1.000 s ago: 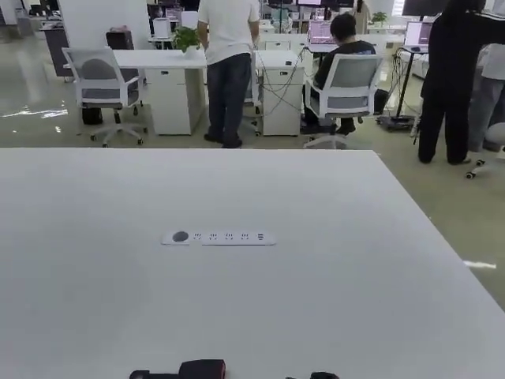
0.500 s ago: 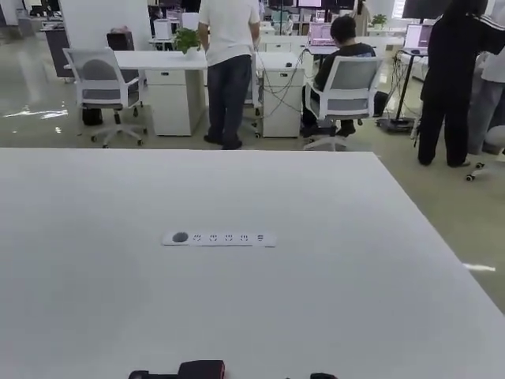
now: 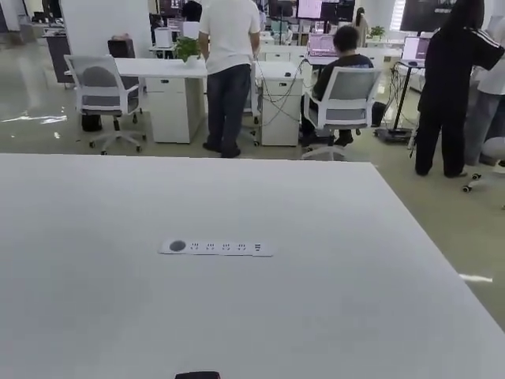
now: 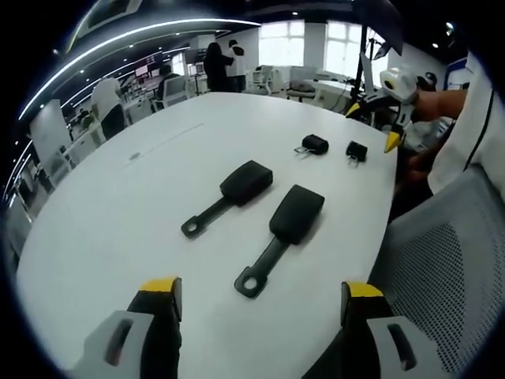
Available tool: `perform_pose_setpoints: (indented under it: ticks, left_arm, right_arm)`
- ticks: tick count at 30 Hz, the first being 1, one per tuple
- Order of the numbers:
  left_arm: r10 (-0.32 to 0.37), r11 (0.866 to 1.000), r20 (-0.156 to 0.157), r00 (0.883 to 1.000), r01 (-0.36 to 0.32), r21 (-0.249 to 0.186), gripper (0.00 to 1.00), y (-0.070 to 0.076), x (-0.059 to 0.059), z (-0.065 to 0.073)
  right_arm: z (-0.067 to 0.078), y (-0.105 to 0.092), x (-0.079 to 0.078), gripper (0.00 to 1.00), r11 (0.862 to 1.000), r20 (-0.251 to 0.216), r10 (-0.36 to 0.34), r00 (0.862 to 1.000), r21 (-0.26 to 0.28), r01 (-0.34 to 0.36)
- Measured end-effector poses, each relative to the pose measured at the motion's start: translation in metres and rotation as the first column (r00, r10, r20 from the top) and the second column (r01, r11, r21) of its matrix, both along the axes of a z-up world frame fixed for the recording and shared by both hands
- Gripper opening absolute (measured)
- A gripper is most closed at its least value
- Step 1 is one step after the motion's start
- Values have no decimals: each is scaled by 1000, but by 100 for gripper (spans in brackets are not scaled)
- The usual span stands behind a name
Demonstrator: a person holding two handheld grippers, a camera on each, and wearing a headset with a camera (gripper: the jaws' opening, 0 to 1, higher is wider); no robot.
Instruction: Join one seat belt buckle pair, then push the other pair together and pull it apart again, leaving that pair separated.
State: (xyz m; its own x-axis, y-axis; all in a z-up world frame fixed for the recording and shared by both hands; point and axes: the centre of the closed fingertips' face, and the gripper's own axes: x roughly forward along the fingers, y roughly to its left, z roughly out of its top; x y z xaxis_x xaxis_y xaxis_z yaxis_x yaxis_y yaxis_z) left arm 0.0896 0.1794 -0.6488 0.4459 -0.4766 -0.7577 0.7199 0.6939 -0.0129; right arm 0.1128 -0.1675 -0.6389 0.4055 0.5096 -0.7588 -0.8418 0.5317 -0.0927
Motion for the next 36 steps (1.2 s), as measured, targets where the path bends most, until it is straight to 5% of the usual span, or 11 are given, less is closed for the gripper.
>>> perform_pose_setpoints:
  ticks: [5, 7, 18, 31, 36]
  left_arm:
    - [-34, 999, -7, 999, 34, 2, 81, -8, -1, 0]
    - [-44, 999, -6, 999, 44, 4, 80, -10, 1, 3]
    - [-66, 998, 37, 997, 65, 22, 77, -20, 3, 21]
    - [-74, 997, 11, 997, 74, 36, 72, -22, 3, 11]
    - [-142, 989, -4, 990, 142, 48, 62, -34, 3, 2]
  right_arm:
    - [-1, 0, 1, 82, 1000, 3, 18, 1000, -22, -18]
    - [-3, 0, -1, 73, 999, -9, 37, 999, -33, -38]
    - [-3, 6, 2, 67, 998, 11, 60, 998, -24, -60]
    - [-8, 3, 0, 61, 997, -19, 59, 998, -43, -60]
    - [-13, 5, 0, 58, 995, -20, 78, 997, -61, -79]
